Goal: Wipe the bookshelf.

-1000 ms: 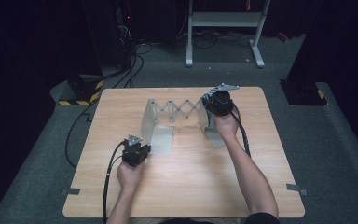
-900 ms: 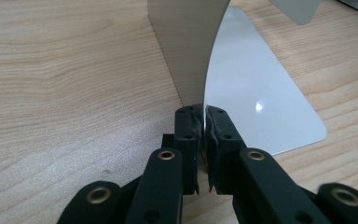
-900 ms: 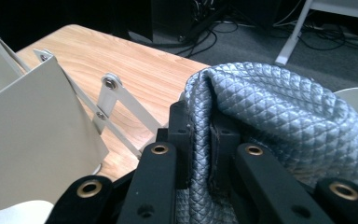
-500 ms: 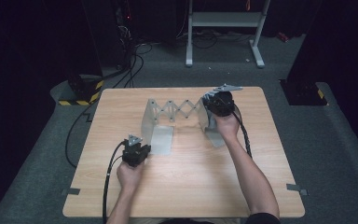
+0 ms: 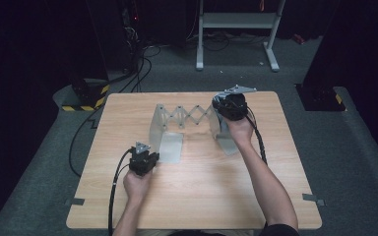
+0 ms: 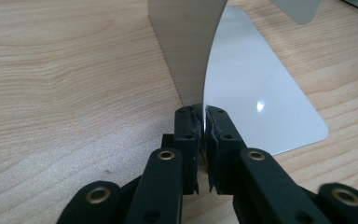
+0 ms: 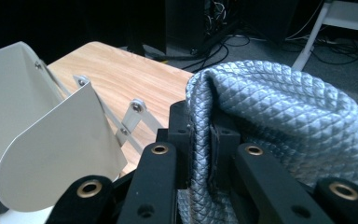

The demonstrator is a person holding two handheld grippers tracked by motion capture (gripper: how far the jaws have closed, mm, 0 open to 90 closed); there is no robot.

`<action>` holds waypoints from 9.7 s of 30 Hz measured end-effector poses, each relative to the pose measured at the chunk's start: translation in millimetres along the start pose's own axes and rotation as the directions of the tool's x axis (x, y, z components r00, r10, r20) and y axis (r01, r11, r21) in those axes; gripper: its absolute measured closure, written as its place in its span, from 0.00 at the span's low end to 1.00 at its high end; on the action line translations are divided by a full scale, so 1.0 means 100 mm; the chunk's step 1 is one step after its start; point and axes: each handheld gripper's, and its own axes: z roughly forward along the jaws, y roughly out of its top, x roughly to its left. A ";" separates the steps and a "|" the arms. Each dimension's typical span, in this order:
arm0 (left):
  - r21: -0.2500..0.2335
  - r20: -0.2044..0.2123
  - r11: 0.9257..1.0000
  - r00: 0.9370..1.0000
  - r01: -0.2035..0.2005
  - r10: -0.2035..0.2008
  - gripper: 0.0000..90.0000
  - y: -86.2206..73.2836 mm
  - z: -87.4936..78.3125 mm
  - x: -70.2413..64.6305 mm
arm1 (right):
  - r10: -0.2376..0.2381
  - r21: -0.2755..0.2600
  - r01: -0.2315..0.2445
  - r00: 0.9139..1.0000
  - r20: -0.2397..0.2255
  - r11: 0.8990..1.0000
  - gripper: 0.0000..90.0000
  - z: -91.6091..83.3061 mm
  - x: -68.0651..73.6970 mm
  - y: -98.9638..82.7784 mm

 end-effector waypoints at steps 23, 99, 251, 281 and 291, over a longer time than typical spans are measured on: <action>0.000 -0.002 1.000 1.000 -0.001 0.001 0.93 0.00 0.00 0.00 | 0.041 0.031 -0.041 0.999 -0.016 0.999 0.92 0.03 -0.05 -0.26; 0.001 -0.001 1.000 1.000 -0.002 0.002 0.92 0.00 0.00 0.00 | 0.037 0.014 -0.037 0.999 -0.040 0.999 0.92 -0.16 -0.02 -0.32; 0.001 0.008 1.000 1.000 -0.006 0.006 0.91 0.00 0.00 -0.01 | -0.104 0.352 0.036 0.979 0.176 0.935 0.90 0.09 0.00 -1.31; 0.002 0.007 1.000 1.000 -0.006 0.006 0.91 0.00 0.00 -0.01 | -0.092 0.377 -0.005 0.967 0.239 0.926 0.90 0.35 -0.09 -1.12; 0.001 0.006 1.000 1.000 -0.008 0.008 0.91 0.00 0.01 -0.01 | 0.014 0.330 -0.077 0.982 0.190 0.941 0.90 0.38 -0.12 -1.11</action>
